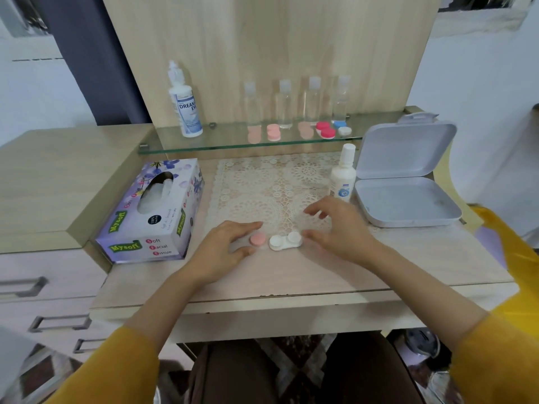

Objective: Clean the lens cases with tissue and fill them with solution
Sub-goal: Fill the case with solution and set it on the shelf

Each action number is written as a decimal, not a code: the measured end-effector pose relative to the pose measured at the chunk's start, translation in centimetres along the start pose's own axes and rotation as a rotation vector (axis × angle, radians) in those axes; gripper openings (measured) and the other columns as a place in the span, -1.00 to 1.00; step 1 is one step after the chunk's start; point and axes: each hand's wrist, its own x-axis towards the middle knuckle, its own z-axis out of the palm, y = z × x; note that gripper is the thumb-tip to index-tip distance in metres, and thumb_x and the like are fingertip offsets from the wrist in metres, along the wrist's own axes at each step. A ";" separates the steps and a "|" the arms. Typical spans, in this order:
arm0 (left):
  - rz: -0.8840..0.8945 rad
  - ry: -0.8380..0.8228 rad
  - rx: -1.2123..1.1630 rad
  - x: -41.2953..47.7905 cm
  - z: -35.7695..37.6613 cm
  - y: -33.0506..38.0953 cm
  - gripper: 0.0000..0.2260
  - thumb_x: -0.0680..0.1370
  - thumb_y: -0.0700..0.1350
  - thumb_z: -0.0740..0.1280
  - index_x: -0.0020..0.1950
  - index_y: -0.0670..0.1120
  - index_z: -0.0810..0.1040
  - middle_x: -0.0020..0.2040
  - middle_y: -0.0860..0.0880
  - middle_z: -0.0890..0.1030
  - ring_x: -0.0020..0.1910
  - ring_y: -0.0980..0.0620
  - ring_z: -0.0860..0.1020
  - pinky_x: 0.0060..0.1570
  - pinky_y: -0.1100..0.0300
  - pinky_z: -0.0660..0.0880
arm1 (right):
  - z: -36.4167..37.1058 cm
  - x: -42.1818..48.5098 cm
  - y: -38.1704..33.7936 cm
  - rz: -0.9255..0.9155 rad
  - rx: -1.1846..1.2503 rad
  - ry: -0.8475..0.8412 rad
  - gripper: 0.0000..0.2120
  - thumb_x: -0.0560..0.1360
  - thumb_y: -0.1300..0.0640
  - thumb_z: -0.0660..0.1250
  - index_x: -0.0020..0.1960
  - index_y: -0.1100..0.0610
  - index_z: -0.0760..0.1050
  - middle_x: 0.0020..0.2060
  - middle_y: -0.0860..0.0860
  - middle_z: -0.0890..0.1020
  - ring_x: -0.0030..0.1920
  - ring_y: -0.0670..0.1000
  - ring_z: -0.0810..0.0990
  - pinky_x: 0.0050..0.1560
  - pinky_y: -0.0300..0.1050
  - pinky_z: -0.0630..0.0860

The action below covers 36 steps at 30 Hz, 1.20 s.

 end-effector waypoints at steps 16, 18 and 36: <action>0.000 0.165 -0.104 0.8 1.3 2.2 -0.79 0.44 -0.18 0.42 0.06 -0.17 0.60 -0.06 -0.04 0.54 -0.14 0.13 0.49 -0.11 0.51 0.36 | 3.3 -0.4 -0.1 -0.047 0.008 -0.053 -0.78 0.39 -0.01 0.43 0.01 0.01 0.60 -0.07 -0.05 0.53 0.00 -0.01 0.44 0.02 -0.12 0.26; 0.001 0.152 -0.106 1.1 1.6 2.8 -0.78 0.42 -0.16 0.44 0.05 -0.15 0.61 -0.05 -0.05 0.58 -0.13 0.10 0.50 -0.11 0.48 0.37 | 3.4 -0.4 -0.2 -0.045 0.011 -0.043 -0.78 0.38 0.00 0.43 0.01 0.02 0.60 -0.07 -0.05 0.54 0.00 -0.01 0.43 -0.02 -0.15 0.20; -0.121 0.023 -0.067 1.4 1.9 3.7 -0.61 0.42 -0.12 0.44 0.23 -0.06 0.51 0.10 0.03 0.56 0.04 0.13 0.49 0.04 0.37 0.34 | 3.5 -0.4 0.1 -0.081 0.071 -0.011 -0.75 0.35 0.01 0.46 0.00 0.04 0.65 -0.20 -0.01 0.54 -0.12 0.05 0.46 -0.05 -0.04 0.31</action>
